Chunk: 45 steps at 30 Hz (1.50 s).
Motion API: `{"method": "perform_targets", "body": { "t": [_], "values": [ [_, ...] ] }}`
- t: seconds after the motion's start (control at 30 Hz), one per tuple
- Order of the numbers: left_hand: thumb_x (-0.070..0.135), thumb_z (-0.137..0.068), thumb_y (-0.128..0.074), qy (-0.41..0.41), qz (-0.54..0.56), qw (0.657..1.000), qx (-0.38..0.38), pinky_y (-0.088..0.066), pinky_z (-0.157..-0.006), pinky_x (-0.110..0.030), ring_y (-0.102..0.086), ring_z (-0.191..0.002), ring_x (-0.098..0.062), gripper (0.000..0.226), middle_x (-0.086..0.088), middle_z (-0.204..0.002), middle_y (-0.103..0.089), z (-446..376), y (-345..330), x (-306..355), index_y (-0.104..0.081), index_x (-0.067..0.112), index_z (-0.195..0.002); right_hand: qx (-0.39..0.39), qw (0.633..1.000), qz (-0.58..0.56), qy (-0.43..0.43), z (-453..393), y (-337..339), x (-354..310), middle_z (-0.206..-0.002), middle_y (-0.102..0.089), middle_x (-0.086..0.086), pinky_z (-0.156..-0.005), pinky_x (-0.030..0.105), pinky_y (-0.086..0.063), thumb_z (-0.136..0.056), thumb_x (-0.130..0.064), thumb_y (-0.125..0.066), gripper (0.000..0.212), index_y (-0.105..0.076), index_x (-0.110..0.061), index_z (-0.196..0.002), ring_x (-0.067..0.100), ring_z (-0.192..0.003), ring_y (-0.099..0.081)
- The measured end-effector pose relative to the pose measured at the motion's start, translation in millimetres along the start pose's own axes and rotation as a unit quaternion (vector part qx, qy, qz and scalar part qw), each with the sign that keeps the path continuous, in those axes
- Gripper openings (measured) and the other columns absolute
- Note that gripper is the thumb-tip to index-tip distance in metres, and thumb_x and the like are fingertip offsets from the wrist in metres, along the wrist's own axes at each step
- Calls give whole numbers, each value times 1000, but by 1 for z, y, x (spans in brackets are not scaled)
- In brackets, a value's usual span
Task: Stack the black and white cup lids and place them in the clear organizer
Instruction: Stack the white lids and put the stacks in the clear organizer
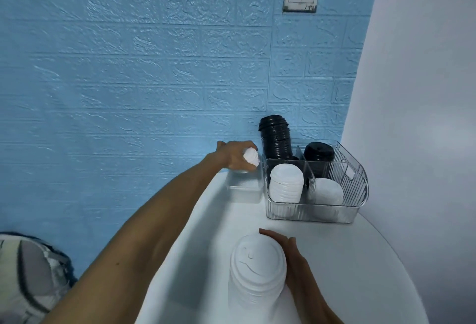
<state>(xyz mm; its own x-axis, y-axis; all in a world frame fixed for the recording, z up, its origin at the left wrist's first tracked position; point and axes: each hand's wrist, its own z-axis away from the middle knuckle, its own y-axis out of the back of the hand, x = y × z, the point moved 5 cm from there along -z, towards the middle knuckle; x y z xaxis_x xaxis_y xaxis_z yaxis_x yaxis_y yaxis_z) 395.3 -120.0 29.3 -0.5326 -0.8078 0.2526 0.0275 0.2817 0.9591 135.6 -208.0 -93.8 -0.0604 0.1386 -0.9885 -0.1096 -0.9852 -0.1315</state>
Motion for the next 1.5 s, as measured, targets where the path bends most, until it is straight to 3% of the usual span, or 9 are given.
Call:
{"method": "perform_targets", "body": {
  "t": [0.23,0.33,0.5,0.7,0.93,1.07,1.23,1.37,1.5],
  "values": [
    [35,-82,-79,-42,137,989,46,-46,-85,-25,-57,-102,-18,58,9,-112,-60,70,55,15,-54,40,-134,31,998,-27,37,2,-1,6,-99,-78,-11,-85,17,-50,-102,-28,-38,36,-72,-18,-104,-2,-93,-70],
    [30,-79,-82,-49,189,979,55,-43,-68,-18,-57,-80,-13,58,3,-99,-62,114,66,24,-51,43,-125,29,998,-43,22,6,-1,9,-106,-78,-8,-90,23,-49,-106,-34,-36,40,-72,-18,-110,2,-97,-71],
    [34,-67,-80,-71,274,957,57,-48,-65,-19,-57,-78,-15,59,-1,-103,-63,191,60,47,-51,45,-118,35,996,-73,26,18,-11,4,-99,-78,-13,-86,22,-48,-108,-37,-34,42,-72,-22,-104,0,-98,-68],
    [24,-67,-80,-117,326,933,101,-50,-93,-33,-61,-106,-17,63,15,-120,-64,262,30,70,-58,39,-125,16,993,-101,51,36,-23,0,-105,-76,-14,-84,16,-49,-108,-36,-34,38,-69,-23,-109,-6,-93,-70],
    [51,-59,-81,-126,288,939,142,-36,-106,-15,-49,-125,-1,75,9,-128,-56,299,3,87,-59,48,-130,-20,992,-102,78,51,-30,-14,-105,-76,-15,-80,12,-52,-110,-33,-28,40,-67,-25,-112,-5,-100,-69],
    [50,-61,-82,-115,279,943,144,-34,-115,-25,-45,-129,-2,77,12,-131,-54,298,-9,90,-55,54,-134,-16,994,-76,82,54,-29,-16,-116,-74,-13,-86,13,-51,-109,-37,-27,41,-65,-26,-119,-2,-112,-66],
    [45,-63,-83,-97,273,946,146,-33,-115,-24,-46,-129,1,80,14,-132,-51,297,-15,89,-49,66,-133,-23,995,-56,77,52,-27,-13,-125,-72,-8,-92,18,-51,-109,-42,-26,45,-65,-24,-124,3,-118,-64],
    [31,-66,-85,-101,287,943,133,-32,-102,-5,-49,-121,8,78,7,-128,-53,295,-15,89,-55,56,-134,-37,995,-63,73,52,-27,-12,-121,-73,-10,-93,20,-50,-109,-43,-23,48,-66,-24,-121,3,-117,-64],
    [31,-66,-84,-103,278,947,122,-33,-102,-5,-51,-121,9,80,12,-128,-56,291,-13,90,-55,51,-138,-42,993,-72,78,51,-27,-11,-122,-72,-10,-94,19,-50,-108,-43,-24,47,-64,-23,-124,2,-118,-64]
  ]
}}
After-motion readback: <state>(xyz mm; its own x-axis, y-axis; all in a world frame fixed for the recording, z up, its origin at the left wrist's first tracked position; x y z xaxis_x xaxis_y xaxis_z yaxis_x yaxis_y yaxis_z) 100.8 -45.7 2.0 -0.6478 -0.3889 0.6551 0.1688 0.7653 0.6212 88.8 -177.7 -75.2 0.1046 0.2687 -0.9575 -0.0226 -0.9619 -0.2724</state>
